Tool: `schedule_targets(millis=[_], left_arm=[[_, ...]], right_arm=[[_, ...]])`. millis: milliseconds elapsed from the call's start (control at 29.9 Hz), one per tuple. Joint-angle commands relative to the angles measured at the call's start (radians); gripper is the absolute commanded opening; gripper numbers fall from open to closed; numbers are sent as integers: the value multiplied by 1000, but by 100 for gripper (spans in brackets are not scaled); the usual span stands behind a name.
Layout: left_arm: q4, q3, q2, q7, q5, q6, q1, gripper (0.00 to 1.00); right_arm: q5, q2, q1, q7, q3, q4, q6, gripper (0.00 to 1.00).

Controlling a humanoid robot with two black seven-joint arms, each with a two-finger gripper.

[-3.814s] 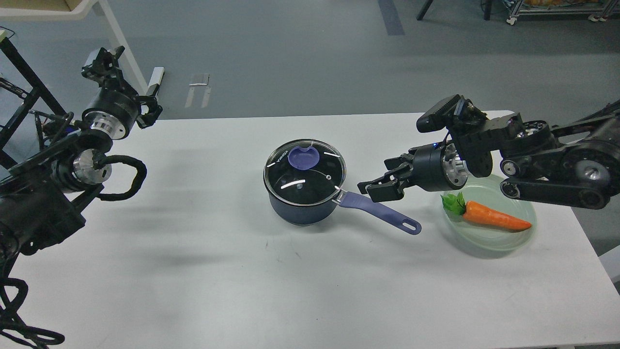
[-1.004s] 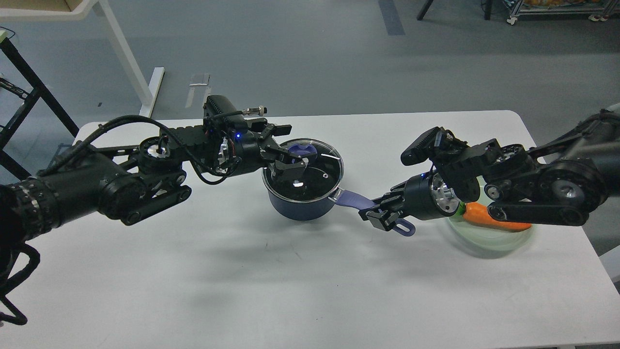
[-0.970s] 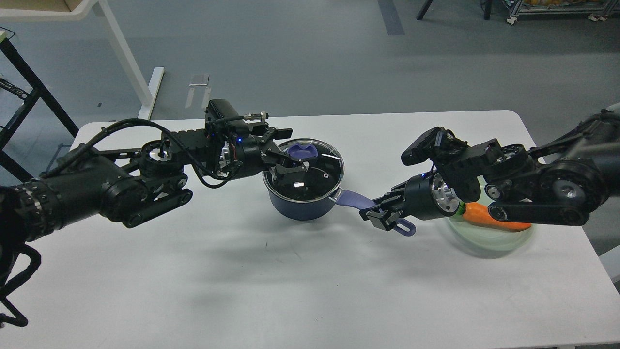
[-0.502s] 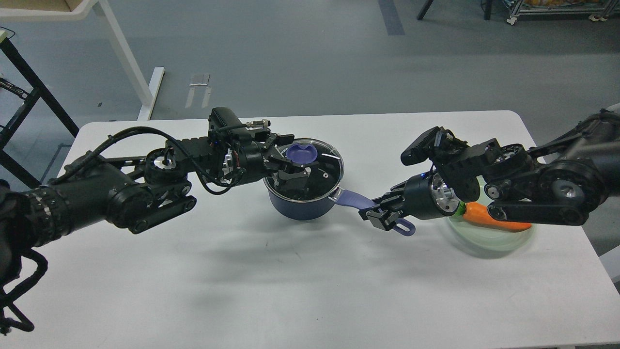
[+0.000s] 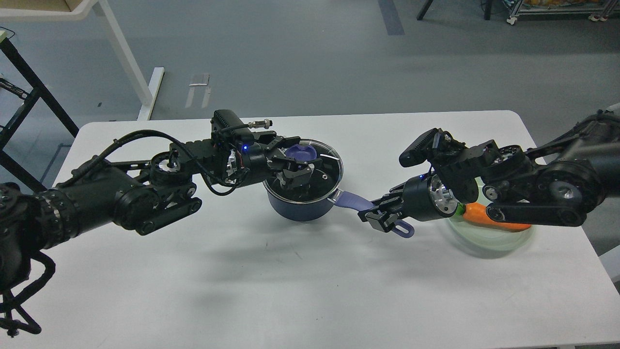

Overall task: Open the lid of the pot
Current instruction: 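Grasp the purple lid knob with the left gripper and lift the lid, then move the glass lid away from the pot and set it on the table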

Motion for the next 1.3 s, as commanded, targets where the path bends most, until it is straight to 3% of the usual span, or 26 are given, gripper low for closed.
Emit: schedule_targets(millis=[0, 167, 468, 703, 870, 1037, 1271], left_arm=[[1, 0, 0, 0, 1, 0, 0, 68], [1, 0, 0, 3, 2, 2, 0, 61], [5, 0, 0, 2, 4, 8, -1, 60], [4, -3, 12, 0, 2, 8, -8, 48], [-12, -15, 21, -1, -25, 8, -12, 48], [-45, -15, 107, -1, -96, 6, -43, 48], [-67, 0, 331, -18, -131, -3, -43, 48]], right_arm=[[0, 0, 0, 0, 0, 0, 0, 27], [2, -1, 1, 0, 0, 0, 0, 27], [2, -1, 1, 0, 0, 0, 0, 27], [2, -3, 1, 0, 0, 0, 0, 27], [2, -6, 1, 0, 0, 0, 0, 28], [2, -7, 1, 0, 0, 0, 0, 28], [3, -7, 1, 0, 0, 2, 0, 28]])
